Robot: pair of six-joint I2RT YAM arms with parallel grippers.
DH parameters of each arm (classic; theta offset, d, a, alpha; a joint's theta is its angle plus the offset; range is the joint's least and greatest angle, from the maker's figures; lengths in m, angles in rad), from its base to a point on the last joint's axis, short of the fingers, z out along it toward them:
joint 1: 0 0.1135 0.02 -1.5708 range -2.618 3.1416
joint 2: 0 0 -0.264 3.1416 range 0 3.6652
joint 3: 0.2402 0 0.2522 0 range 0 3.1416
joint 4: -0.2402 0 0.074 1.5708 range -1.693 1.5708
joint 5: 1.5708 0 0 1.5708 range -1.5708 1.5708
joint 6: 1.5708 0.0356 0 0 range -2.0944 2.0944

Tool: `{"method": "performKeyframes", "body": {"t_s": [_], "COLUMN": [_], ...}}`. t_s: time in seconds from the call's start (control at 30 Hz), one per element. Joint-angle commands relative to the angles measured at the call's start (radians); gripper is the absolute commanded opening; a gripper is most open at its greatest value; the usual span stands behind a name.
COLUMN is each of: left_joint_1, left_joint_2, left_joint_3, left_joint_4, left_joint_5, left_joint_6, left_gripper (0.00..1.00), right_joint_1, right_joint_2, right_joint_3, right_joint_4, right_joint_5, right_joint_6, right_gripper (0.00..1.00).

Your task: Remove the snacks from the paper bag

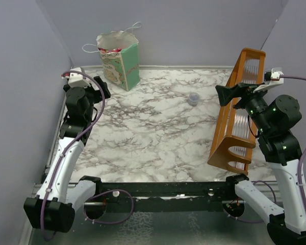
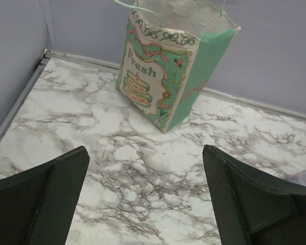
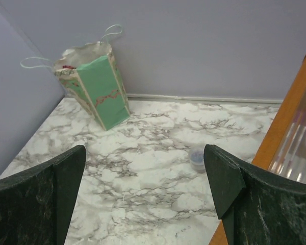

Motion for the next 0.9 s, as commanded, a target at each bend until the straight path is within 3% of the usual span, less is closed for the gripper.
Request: {"method": "performKeyframes", "body": {"t_s": [0.0, 0.13, 0.3, 0.57, 0.73, 0.87], "left_joint_1": [0.082, 0.199, 0.287, 0.327, 0.329, 0.328], "left_joint_2": [0.081, 0.162, 0.308, 0.643, 0.831, 0.894], "left_joint_3": [0.038, 0.022, 0.064, 0.271, 0.44, 0.532], "left_joint_4": [0.08, 0.22, 0.378, 0.61, 0.608, 0.581], "left_joint_5": [0.173, 0.376, 0.502, 0.603, 0.56, 0.512], "left_joint_6": [-0.03, -0.189, -0.451, -0.837, -0.944, -0.953], "left_gripper": [0.97, 0.98, 0.99, 0.94, 0.99, 0.9], "right_joint_1": [-0.018, -0.022, -0.023, -0.026, -0.023, -0.017], "right_joint_2": [-0.002, -0.007, -0.032, -0.091, -0.135, -0.153], "right_joint_3": [-0.027, -0.041, -0.047, -0.085, -0.106, -0.123], "right_joint_4": [0.054, 0.064, 0.067, 0.091, 0.107, 0.115], "right_joint_5": [-0.145, -0.186, -0.2, -0.19, -0.179, -0.159], "right_joint_6": [0.032, 0.04, 0.039, 0.033, 0.031, 0.023], "right_gripper": [0.99, 0.99, 0.99, 0.99, 0.99, 0.99]}}
